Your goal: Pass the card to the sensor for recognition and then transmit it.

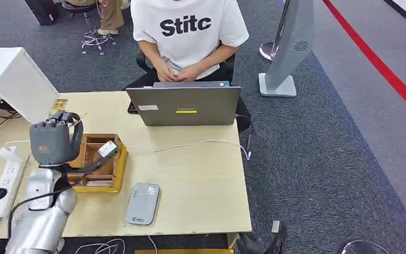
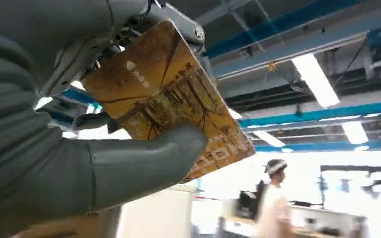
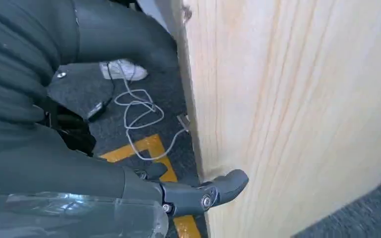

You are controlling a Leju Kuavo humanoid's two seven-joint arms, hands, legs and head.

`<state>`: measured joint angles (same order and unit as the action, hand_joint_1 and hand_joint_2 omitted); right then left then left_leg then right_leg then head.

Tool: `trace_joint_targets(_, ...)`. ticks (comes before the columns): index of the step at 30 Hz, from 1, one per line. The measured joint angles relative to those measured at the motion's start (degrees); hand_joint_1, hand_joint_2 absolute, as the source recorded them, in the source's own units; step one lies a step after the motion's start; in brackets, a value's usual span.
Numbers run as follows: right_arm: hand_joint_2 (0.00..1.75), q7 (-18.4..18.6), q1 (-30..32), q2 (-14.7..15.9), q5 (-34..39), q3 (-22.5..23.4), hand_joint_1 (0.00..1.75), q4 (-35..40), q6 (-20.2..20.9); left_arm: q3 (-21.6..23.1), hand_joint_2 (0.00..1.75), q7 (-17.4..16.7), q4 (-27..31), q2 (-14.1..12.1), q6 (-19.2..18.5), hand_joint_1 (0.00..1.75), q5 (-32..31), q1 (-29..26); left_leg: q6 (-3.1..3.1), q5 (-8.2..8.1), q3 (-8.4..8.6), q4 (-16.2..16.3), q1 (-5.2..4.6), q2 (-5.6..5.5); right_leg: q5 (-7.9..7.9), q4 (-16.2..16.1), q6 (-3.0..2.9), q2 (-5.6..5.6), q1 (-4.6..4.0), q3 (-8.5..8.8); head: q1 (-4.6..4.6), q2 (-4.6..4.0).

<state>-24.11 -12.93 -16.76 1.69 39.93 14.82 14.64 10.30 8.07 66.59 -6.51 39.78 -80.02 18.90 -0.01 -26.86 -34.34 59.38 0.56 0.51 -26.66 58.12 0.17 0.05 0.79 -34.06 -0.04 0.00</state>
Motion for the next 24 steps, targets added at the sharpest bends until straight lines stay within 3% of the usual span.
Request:
trace_joint_targets(2,1.75,-0.8,0.3,0.1,0.9,0.0,0.00,0.0,0.2,1.3,1.75,1.2,5.7,2.2,0.0,1.75,0.8,-5.3,0.04,-0.03,-0.06,0.0,0.00,-0.07,-0.02,-0.1,0.03,-0.09,0.00,0.01,0.20,0.00)
trace_joint_targets(6,1.75,-2.0,0.8,0.3,2.2,0.1,0.00,0.0,0.6,4.1,1.75,2.3,9.6,4.7,-0.5,1.75,3.1,-11.4,0.22,-0.15,-0.03,0.0,-0.06,-0.10,-0.05,-0.1,0.08,-0.15,0.05,0.10,0.22,0.00)
trace_joint_targets(9,1.75,-2.9,1.6,0.6,3.2,0.5,0.00,0.2,0.9,7.1,1.75,4.0,6.5,7.2,-0.2,1.75,6.9,-16.4,0.27,-0.18,-0.07,0.0,-0.08,-0.13,-0.14,-0.2,0.24,-0.17,0.08,0.12,0.18,0.00)
trace_joint_targets(13,1.75,-3.3,2.2,1.2,3.6,0.6,0.00,0.3,1.2,7.6,1.75,6.6,3.1,9.9,0.0,1.75,8.3,-19.8,0.28,-0.19,-0.07,0.0,-0.09,-0.11,-0.10,-0.2,0.26,-0.13,0.09,0.09,0.26,0.00)
trace_joint_targets(24,1.75,-2.9,2.3,1.5,2.9,0.7,0.00,0.4,1.7,8.5,1.75,5.4,-10.0,11.7,-0.8,1.75,10.6,-17.6,0.25,-0.15,-0.05,0.0,0.00,-0.14,-0.09,-0.1,0.24,-0.15,0.00,0.11,0.24,0.00)
